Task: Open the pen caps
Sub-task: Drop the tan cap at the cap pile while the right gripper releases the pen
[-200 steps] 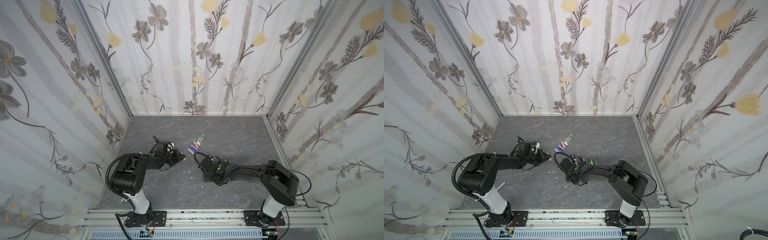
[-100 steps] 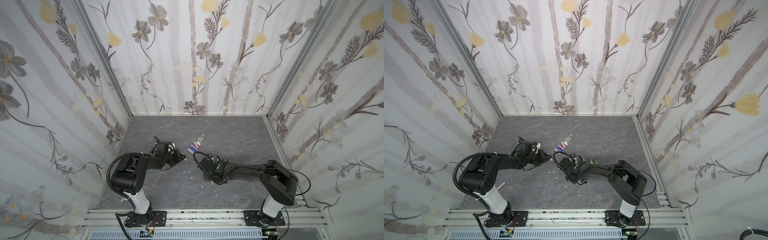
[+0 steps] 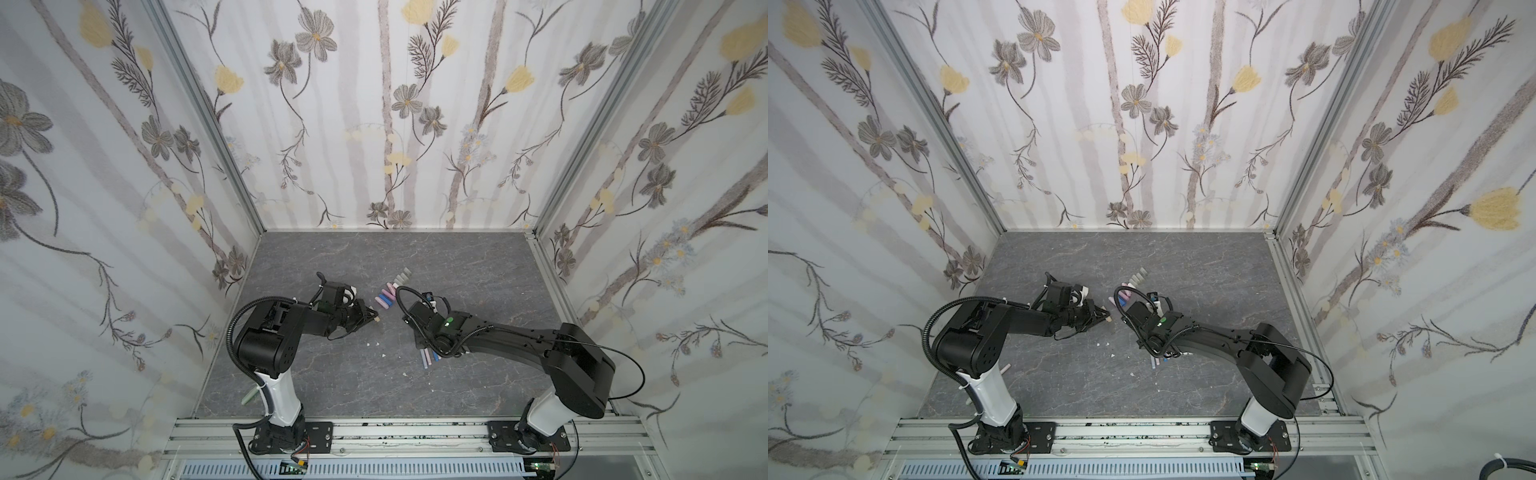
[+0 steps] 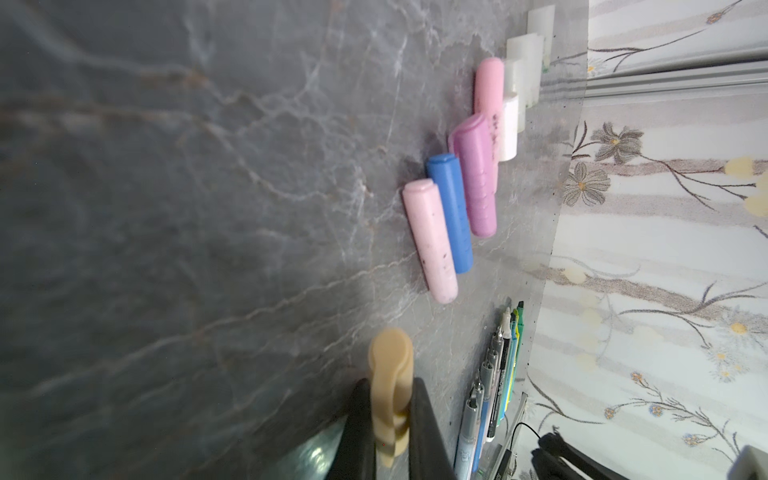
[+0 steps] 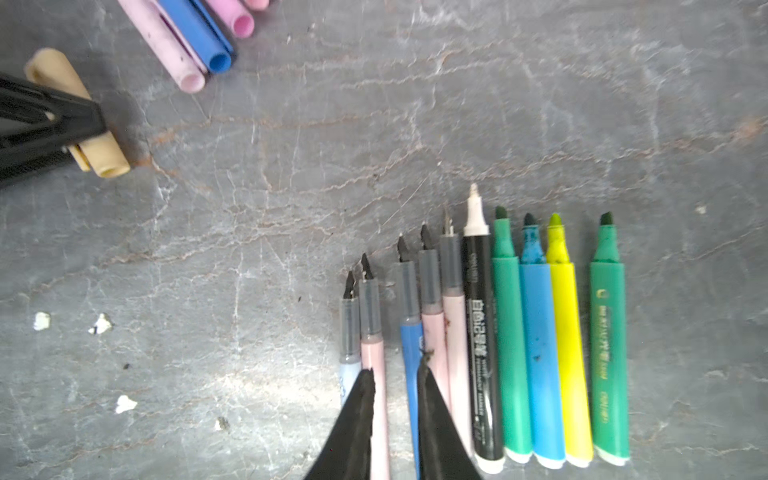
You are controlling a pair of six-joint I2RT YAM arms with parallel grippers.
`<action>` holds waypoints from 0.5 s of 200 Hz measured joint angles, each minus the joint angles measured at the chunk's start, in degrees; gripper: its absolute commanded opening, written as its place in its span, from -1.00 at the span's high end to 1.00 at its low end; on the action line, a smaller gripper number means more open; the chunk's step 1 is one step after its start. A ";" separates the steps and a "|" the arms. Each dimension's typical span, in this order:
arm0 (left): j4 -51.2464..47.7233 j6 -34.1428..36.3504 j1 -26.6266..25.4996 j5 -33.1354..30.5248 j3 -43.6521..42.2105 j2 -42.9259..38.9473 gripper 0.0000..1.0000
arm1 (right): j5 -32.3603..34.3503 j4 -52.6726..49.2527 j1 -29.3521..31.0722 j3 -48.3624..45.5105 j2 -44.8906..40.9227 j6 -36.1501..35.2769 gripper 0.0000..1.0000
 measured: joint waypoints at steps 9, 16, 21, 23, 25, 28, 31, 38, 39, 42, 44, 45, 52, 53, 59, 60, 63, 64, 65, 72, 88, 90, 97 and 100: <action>0.13 -0.02 -0.04 -0.02 0.57 0.50 0.99 | 0.28 -0.24 -0.76 -0.20 -1.55 -0.24 0.59; 0.35 -0.02 -0.09 -0.04 0.96 0.87 0.99 | 0.48 -0.22 -1.36 -0.39 -2.69 -0.76 0.58; 0.42 -0.04 -0.13 -0.15 1.25 1.11 0.98 | 0.63 -0.20 -1.77 -0.55 -3.39 -1.05 0.58; 0.44 -0.04 -0.15 -0.20 1.36 1.20 0.98 | 0.63 -0.22 -1.95 -0.61 -3.65 -1.11 0.58; 0.48 -0.07 -0.17 -0.22 1.49 1.29 0.97 | 0.68 -0.24 -2.12 -0.70 -3.91 -1.07 0.58; 0.50 -0.07 -0.20 -0.24 1.64 1.46 0.97 | 0.81 -0.22 -2.36 -0.85 -4.28 -1.09 0.58; 0.52 -0.11 -0.24 -0.20 1.81 1.64 0.96 | 0.87 -0.22 -2.54 -1.03 -4.68 -1.14 0.58; 0.85 -0.20 -0.28 -0.17 2.21 2.08 0.95 | 1.03 -0.28 -3.04 -1.53 -5.57 -1.53 0.58; 0.90 -0.22 -0.28 -0.17 2.25 2.14 0.95 | 1.07 -0.31 -3.13 -1.64 -5.75 -1.51 0.58; 0.98 -0.26 -0.35 -0.17 2.45 2.34 0.94 | 1.11 -0.28 -3.32 -1.86 -6.05 -1.51 0.58; 1.07 -0.28 -0.37 -0.17 2.54 2.40 0.93 | 1.11 -0.33 -3.48 -2.01 -6.27 -1.51 0.58; 1.14 -0.35 -0.37 -0.17 2.60 2.49 0.93 | 1.11 -0.35 -3.52 -2.05 -6.36 -1.51 0.58; 1.36 -0.66 -0.44 -0.20 2.97 2.91 0.91 | 1.25 -0.39 -3.96 -2.64 -7.17 -1.53 0.58; 1.38 -0.68 -0.44 -0.20 3.02 2.95 0.90 | 1.27 -0.39 -4.02 -2.71 -7.23 -1.53 0.58; 1.62 -0.90 -0.48 -0.17 3.34 3.34 0.88 | 1.29 -0.39 -4.44 -3.26 -7.91 -1.62 0.58; 1.66 -0.92 -0.48 -0.17 3.39 3.39 0.88 | 1.29 -0.42 -4.48 -3.32 -8.00 -1.62 0.57; 1.79 -1.01 -0.50 -0.20 3.54 3.56 0.86 | 1.31 -0.44 -4.66 -3.63 -8.33 -1.70 0.57; 1.81 -1.03 -0.50 -0.20 3.58 3.63 0.86 | 1.31 -0.46 -4.68 -3.69 -8.39 -1.70 0.58; 1.88 -1.03 -0.52 -0.20 3.65 3.69 0.85 | 1.31 -0.44 -4.74 -3.82 -8.52 -1.68 0.58; 2.23 -1.05 -0.55 -0.24 3.89 4.02 0.80 | 1.31 -0.48 -5.03 -4.39 -9.09 -1.70 0.57; 2.73 -1.29 -0.61 -0.28 4.31 4.52 0.68 | 1.31 -0.61 -5.64 -5.49 -9.90 -2.10 0.57; 2.80 -1.31 -0.61 -0.31 4.35 4.57 0.67 | 1.33 -0.61 -5.64 -5.62 -9.97 -2.12 0.57; 2.84 -1.46 -0.63 -0.66 4.44 4.66 0.61 | 1.31 -0.68 -5.73 -6.01 -10.19 -2.12 0.56; 2.84 -1.51 -0.63 -0.66 4.46 4.70 0.59 | 1.31 -0.70 -5.77 -6.14 -10.25 -2.12 0.55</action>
